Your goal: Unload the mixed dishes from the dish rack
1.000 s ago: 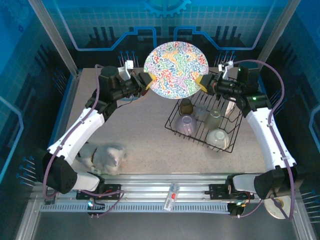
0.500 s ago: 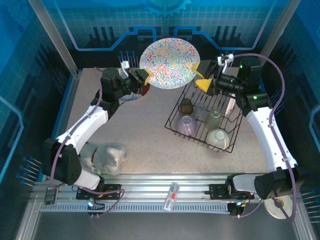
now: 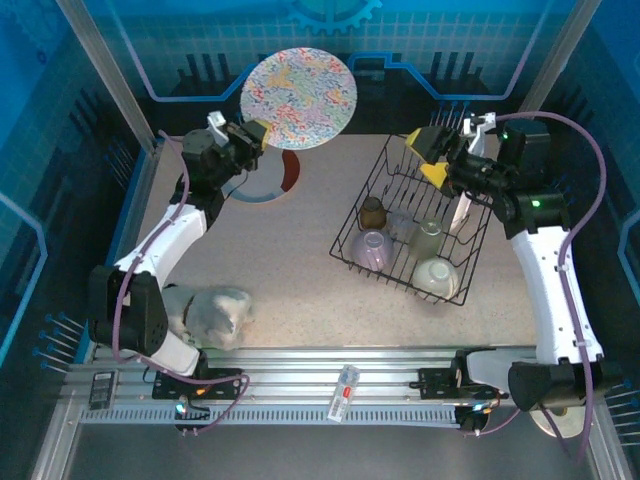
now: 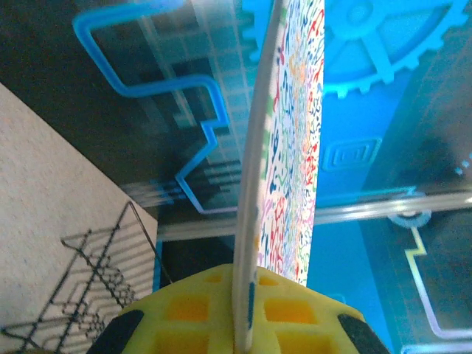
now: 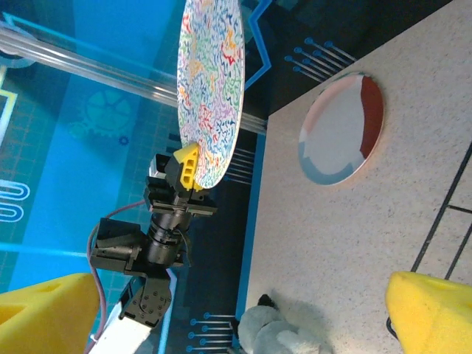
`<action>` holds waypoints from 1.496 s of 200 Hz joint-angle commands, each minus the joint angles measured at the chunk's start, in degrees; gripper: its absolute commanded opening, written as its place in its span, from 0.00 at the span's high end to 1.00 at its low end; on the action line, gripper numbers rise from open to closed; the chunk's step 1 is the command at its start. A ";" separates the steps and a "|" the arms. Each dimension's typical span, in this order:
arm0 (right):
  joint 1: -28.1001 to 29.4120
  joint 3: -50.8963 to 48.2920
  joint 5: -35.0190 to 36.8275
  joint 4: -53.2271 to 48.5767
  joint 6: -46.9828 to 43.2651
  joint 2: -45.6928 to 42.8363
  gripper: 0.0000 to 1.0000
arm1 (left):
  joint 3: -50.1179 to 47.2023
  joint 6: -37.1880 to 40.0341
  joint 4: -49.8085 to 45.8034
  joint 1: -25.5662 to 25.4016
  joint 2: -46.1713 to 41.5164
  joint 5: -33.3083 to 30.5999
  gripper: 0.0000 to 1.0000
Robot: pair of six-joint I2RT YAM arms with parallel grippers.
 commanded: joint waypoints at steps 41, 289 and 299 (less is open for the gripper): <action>-2.40 -4.68 6.56 -5.22 -3.93 -8.03 0.00 | -0.76 5.39 2.61 8.27 5.89 0.71 1.00; -2.94 -9.98 11.44 -11.41 -3.21 -15.00 0.00 | 6.03 8.63 0.42 15.47 33.95 6.34 1.00; -3.00 -10.06 11.44 -11.41 -3.16 -15.07 0.00 | 6.06 8.43 0.50 15.53 34.16 6.43 1.00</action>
